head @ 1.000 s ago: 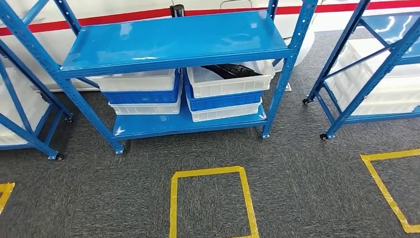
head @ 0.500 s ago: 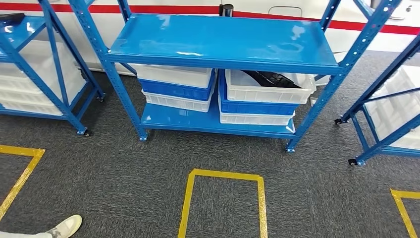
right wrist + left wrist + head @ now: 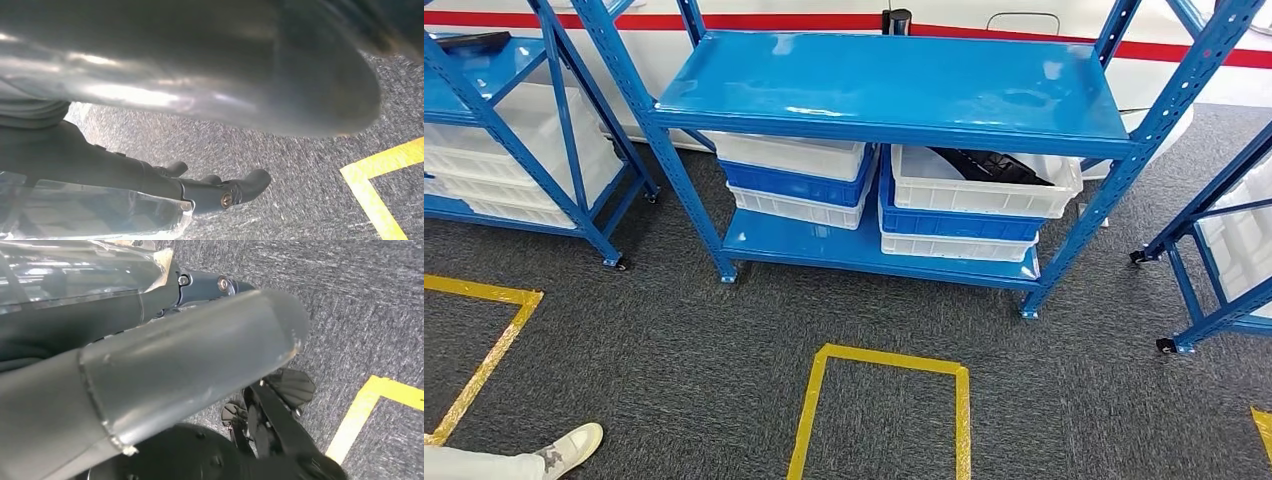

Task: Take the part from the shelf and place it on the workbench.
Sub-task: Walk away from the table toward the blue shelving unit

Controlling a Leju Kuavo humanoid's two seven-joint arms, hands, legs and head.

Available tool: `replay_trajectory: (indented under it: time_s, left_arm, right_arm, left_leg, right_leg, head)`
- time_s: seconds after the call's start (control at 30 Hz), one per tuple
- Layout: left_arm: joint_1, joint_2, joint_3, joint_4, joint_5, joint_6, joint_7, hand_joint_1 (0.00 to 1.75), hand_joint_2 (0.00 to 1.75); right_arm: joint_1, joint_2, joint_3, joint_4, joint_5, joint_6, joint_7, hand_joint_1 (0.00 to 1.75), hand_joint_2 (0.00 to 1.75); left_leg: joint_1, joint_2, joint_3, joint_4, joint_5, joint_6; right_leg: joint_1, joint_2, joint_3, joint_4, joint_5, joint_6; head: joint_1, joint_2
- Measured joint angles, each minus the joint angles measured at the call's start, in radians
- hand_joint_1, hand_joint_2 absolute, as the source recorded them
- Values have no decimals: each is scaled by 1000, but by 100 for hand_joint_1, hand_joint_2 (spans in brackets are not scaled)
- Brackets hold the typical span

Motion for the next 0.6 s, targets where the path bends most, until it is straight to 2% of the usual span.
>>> replay_trajectory:
  time_s: [0.03,0.07,0.13,0.17,0.2,0.23,0.3,0.37,0.4,0.43,0.5,0.53,0.57,0.6]
  left_arm:
    - [1,0,0,0,1,0,0,0,0]
    - [2,0,1,0,2,0,0,0,0]
    - [2,1,1,0,4,0,0,0,0]
    - [1,1,2,0,4,1,0,0,0]
    - [-1,2,2,0,5,2,0,0,0]
    - [-3,2,3,0,5,3,0,0,0]
    - [-5,2,5,0,6,5,0,0,0]
    - [-3,-1,8,0,8,7,1,0,0]
    - [-2,-2,9,0,11,8,1,0,0]
    - [-1,-2,10,0,12,9,1,0,0]
    - [-2,-3,11,0,15,9,1,0,0]
    - [-2,-4,11,0,15,9,1,0,0]
    - [-1,-4,11,0,16,9,1,0,0]
    - [-1,-6,11,0,16,10,1,0,0]
  right_arm:
    - [1,0,0,0,1,0,0,0,0]
    - [1,-1,0,0,2,0,0,0,0]
    - [1,0,0,0,4,0,0,0,0]
    - [1,2,0,0,5,0,0,0,0]
    - [0,3,0,0,5,0,0,0,0]
    - [0,4,0,0,6,0,0,0,0]
    - [-3,6,0,-1,8,0,0,0,0]
    - [-4,6,0,-1,11,0,0,0,0]
    - [-4,6,0,-2,13,0,0,0,0]
    - [-3,5,0,-2,15,0,0,0,0]
    - [-2,4,0,-1,16,0,0,0,0]
    - [-1,2,0,-1,16,0,0,0,0]
    - [-1,2,0,-1,17,0,0,0,0]
    - [-1,0,0,-1,18,0,0,0,0]
  left_leg:
    - [0,2,-20,24,6,2]
    - [-1,2,-23,12,30,7]
    - [-8,5,26,-109,110,28]
    - [-14,10,56,-174,136,41]
    - [-19,16,79,-221,148,51]
    - [-24,19,91,-245,147,57]
    - [-28,17,104,-258,137,60]
    - [-23,10,129,-286,142,62]
    - [-19,8,142,-300,145,63]
    - [-15,6,150,-308,145,63]
    - [-13,0,159,-310,137,63]
    - [-12,-5,165,-309,132,61]
    - [-11,-8,172,-309,125,57]
    - [-8,-12,182,-307,117,52]
  right_leg:
    - [2,-2,3,0,-3,-3]
    - [5,-3,7,0,-7,-5]
    - [9,-4,17,-1,-15,-6]
    - [14,-6,21,-1,-20,-4]
    - [16,-7,24,-1,-25,-2]
    - [17,-10,24,-3,-30,3]
    - [18,-17,32,-12,-36,13]
    - [19,-19,36,4,-48,19]
    - [20,-16,22,39,-62,19]
    - [16,-10,-9,98,-83,18]
    - [10,-3,-91,224,-119,21]
    - [6,-2,-120,258,-119,28]
    - [1,-2,-130,251,-101,40]
    - [-4,-2,-121,206,-67,54]
  head:
    - [0,0]
    - [0,0]
    - [0,0]
    - [1,0]
    - [1,0]
    - [2,0]
    - [1,0]
    - [0,0]
    - [1,0]
    - [2,0]
    - [3,0]
    - [3,0]
    - [4,0]
    - [4,0]
